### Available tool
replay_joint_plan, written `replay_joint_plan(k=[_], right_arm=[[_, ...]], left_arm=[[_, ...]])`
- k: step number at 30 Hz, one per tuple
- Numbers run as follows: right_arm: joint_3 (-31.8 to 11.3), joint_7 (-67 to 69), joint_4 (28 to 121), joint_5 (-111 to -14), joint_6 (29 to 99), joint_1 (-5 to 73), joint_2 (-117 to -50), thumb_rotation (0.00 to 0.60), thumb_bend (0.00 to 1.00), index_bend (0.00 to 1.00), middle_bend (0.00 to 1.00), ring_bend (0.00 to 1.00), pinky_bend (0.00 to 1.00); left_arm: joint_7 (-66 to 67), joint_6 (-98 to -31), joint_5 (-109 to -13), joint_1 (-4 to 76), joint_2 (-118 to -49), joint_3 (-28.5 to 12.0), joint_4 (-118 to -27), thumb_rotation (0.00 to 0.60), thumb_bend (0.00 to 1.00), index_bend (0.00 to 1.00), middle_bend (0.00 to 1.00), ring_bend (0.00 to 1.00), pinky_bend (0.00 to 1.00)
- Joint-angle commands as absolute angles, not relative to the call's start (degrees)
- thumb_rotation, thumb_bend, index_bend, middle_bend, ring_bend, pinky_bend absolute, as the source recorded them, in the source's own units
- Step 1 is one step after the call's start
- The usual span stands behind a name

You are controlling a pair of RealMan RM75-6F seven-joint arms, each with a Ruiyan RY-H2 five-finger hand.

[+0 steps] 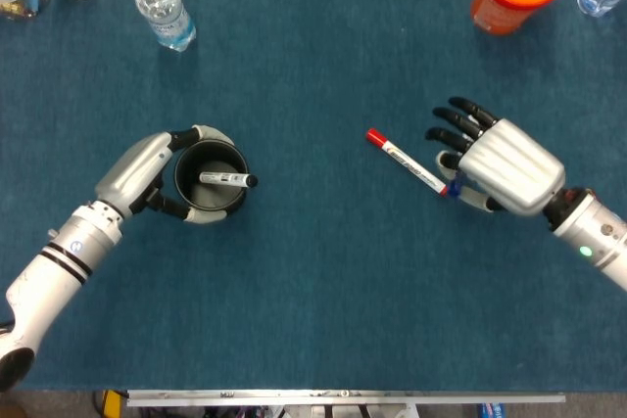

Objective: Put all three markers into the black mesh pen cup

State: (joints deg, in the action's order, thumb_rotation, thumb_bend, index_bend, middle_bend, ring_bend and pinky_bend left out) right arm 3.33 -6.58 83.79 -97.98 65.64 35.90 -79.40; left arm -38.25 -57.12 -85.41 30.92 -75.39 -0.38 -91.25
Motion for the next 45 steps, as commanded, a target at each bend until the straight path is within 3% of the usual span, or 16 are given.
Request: replay_joint_plan(k=[1, 9, 20, 33, 45], right_arm=[[-0.5, 0.1, 93.1, -93.5, 67.0, 35.7, -74.9, 0.600, 0.31, 0.66, 0.29, 0.13, 0.12], [-5.1, 10.0, 103.6, -87.1, 64.7, 36.7, -72.8, 0.600, 0.31, 0.67, 0.30, 0.13, 0.12], [-10.9, 21.1, 111.6, -80.0, 58.9, 40.3, -74.7, 0.600, 0.31, 0.67, 0.30, 0.13, 0.12], [-15.2, 25.1, 113.7, -73.0, 54.9, 43.4, -79.8, 0.600, 0.31, 0.67, 0.30, 0.13, 0.12], [-15.7, 23.3, 110.9, -70.3, 53.4, 45.1, -84.5, 0.600, 0.32, 0.66, 0.29, 0.13, 0.12]], left_arm=[[-38.1, -56.7, -85.1, 31.2, -75.7, -0.6, -91.5, 0.600, 0.11, 0.30, 0.35, 0.33, 0.23], [-36.4, -55.5, -84.3, 32.2, -77.2, -1.4, -92.1, 0.600, 0.11, 0.30, 0.35, 0.33, 0.23], [-33.7, -53.5, -83.4, 34.0, -80.0, -2.5, -92.3, 0.600, 0.11, 0.30, 0.35, 0.33, 0.23], [-31.0, -51.5, -82.2, 35.9, -82.4, -3.4, -91.9, 0.600, 0.11, 0.30, 0.35, 0.33, 0.23], [-29.5, -51.2, -81.4, 36.8, -82.4, -4.4, -93.0, 0.600, 0.11, 0.30, 0.35, 0.33, 0.23]])
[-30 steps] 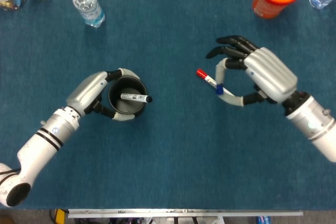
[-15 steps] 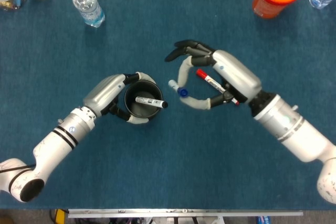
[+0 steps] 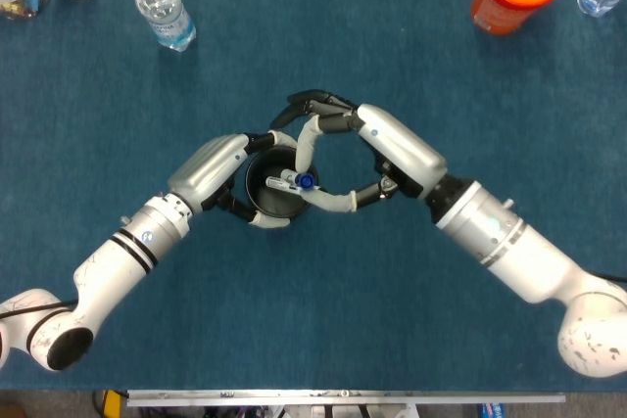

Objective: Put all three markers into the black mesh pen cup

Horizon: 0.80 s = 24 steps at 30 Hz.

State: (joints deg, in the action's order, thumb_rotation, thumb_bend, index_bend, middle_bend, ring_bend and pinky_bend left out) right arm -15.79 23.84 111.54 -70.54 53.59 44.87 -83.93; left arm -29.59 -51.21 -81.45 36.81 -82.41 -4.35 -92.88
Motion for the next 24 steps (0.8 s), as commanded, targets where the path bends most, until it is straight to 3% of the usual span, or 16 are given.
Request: replay_joint_plan(k=[1, 6, 13, 19, 24], right_arm=[[-15.6, 23.0, 110.5, -70.1, 53.2, 45.2, -84.8, 0.600, 0.32, 0.65, 0.29, 0.13, 0.12], [-15.0, 21.3, 108.8, -70.1, 52.3, 45.7, -85.8, 0.600, 0.25, 0.42, 0.22, 0.11, 0.10], [-14.8, 19.0, 107.0, -71.7, 53.7, 45.3, -85.9, 0.600, 0.13, 0.27, 0.19, 0.09, 0.09], [-14.4, 17.9, 106.1, -76.7, 57.1, 43.0, -81.4, 0.600, 0.11, 0.26, 0.18, 0.09, 0.09], [-11.3, 18.2, 103.6, -83.8, 59.0, 40.5, -75.0, 0.600, 0.16, 0.40, 0.23, 0.09, 0.09]], left_arm=[[-29.5, -51.3, -81.4, 36.8, -82.3, -4.4, -93.0, 0.600, 0.11, 0.30, 0.35, 0.33, 0.23], [-29.5, -51.5, -81.2, 36.8, -82.1, -4.5, -93.1, 0.600, 0.11, 0.30, 0.35, 0.33, 0.23], [-29.6, -52.0, -81.4, 36.3, -81.5, -4.0, -93.2, 0.600, 0.11, 0.30, 0.35, 0.33, 0.23], [-30.3, -52.8, -81.6, 35.5, -80.2, -3.4, -93.2, 0.600, 0.11, 0.30, 0.35, 0.33, 0.23], [-31.0, -53.4, -82.0, 34.7, -78.7, -2.7, -93.2, 0.600, 0.11, 0.30, 0.35, 0.33, 0.23]])
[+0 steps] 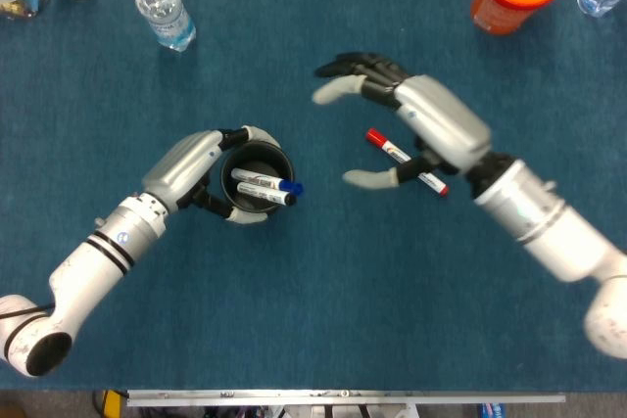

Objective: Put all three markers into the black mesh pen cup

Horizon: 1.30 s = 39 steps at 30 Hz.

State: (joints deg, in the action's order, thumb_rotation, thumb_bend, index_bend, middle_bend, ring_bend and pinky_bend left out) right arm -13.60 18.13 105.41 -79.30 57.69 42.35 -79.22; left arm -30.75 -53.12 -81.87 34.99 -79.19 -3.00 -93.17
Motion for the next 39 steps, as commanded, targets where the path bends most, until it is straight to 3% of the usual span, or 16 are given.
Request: replay_joint_plan(k=[1, 8, 15, 28, 39], right_arm=[[-10.4, 18.1, 103.0, -85.3, 59.0, 40.3, -73.8, 0.600, 0.17, 0.41, 0.24, 0.09, 0.09], [-3.6, 14.0, 94.6, -96.3, 58.6, 39.8, -67.8, 0.600, 0.20, 0.45, 0.25, 0.09, 0.09], [0.9, 10.9, 84.9, -103.9, 60.3, 39.9, -68.9, 0.600, 0.20, 0.46, 0.25, 0.09, 0.09], [5.7, 3.9, 64.7, -112.9, 64.6, 40.9, -80.8, 0.600, 0.13, 0.46, 0.23, 0.09, 0.09], [6.6, 0.2, 56.7, -113.8, 65.3, 42.6, -87.9, 0.600, 0.11, 0.46, 0.23, 0.09, 0.09]], left_arm=[[-31.2, -53.4, -82.1, 34.6, -78.5, -2.6, -93.2, 0.600, 0.11, 0.30, 0.35, 0.33, 0.23], [-31.6, -53.6, -82.6, 33.9, -77.6, -1.8, -93.2, 0.600, 0.11, 0.30, 0.35, 0.33, 0.23], [-31.4, -53.7, -82.5, 33.5, -76.8, -1.5, -93.5, 0.600, 0.11, 0.30, 0.35, 0.33, 0.23], [-31.3, -54.2, -82.4, 32.8, -75.8, -1.5, -93.8, 0.600, 0.11, 0.30, 0.35, 0.33, 0.23], [-32.1, -54.6, -82.7, 32.2, -75.1, -1.3, -93.6, 0.600, 0.11, 0.30, 0.35, 0.33, 0.23]])
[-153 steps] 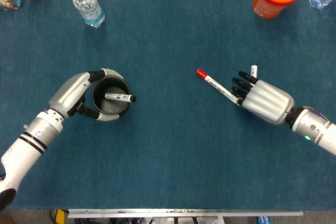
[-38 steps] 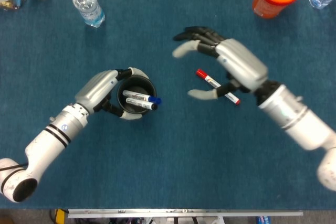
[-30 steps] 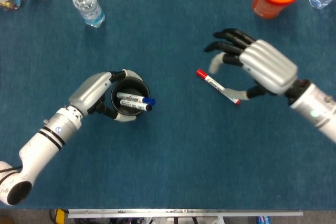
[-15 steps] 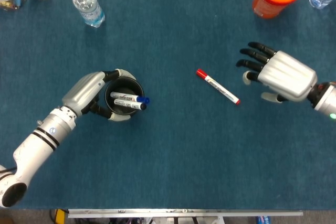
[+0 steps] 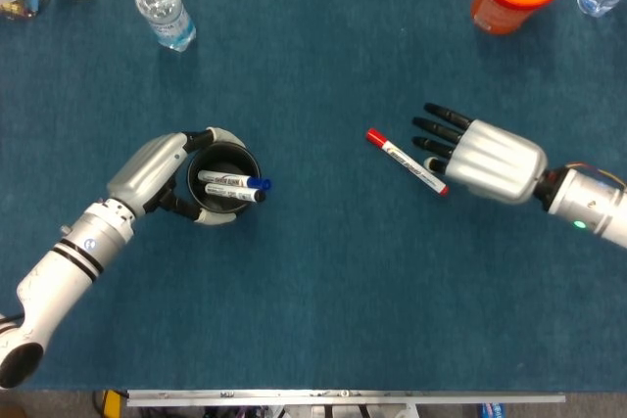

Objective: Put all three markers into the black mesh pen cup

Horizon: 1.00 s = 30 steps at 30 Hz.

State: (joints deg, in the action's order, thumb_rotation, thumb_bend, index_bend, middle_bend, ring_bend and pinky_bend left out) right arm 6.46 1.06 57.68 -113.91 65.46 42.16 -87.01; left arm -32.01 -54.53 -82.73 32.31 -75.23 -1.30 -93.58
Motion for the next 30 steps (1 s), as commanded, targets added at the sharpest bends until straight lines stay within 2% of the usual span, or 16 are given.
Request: replay_joint_plan(k=[1, 23, 30], right_arm=[[6.7, 0.0, 56.3, -113.8, 65.2, 42.8, -88.2, 0.600, 0.11, 0.46, 0.23, 0.09, 0.09], [7.4, -1.6, 48.8, -110.7, 63.8, 44.9, -96.5, 0.600, 0.12, 0.46, 0.22, 0.09, 0.09], [7.5, -2.4, 48.4, -109.8, 63.0, 45.7, -97.7, 0.600, 0.17, 0.46, 0.22, 0.10, 0.09]], left_arm=[[-32.2, -54.7, -82.7, 32.2, -75.1, -1.3, -93.6, 0.600, 0.11, 0.30, 0.35, 0.33, 0.23], [-33.8, -55.2, -83.0, 31.2, -74.1, -1.1, -92.8, 0.600, 0.11, 0.30, 0.34, 0.33, 0.23], [-34.3, -55.5, -83.3, 31.0, -74.0, -1.1, -92.5, 0.600, 0.11, 0.30, 0.34, 0.33, 0.23]])
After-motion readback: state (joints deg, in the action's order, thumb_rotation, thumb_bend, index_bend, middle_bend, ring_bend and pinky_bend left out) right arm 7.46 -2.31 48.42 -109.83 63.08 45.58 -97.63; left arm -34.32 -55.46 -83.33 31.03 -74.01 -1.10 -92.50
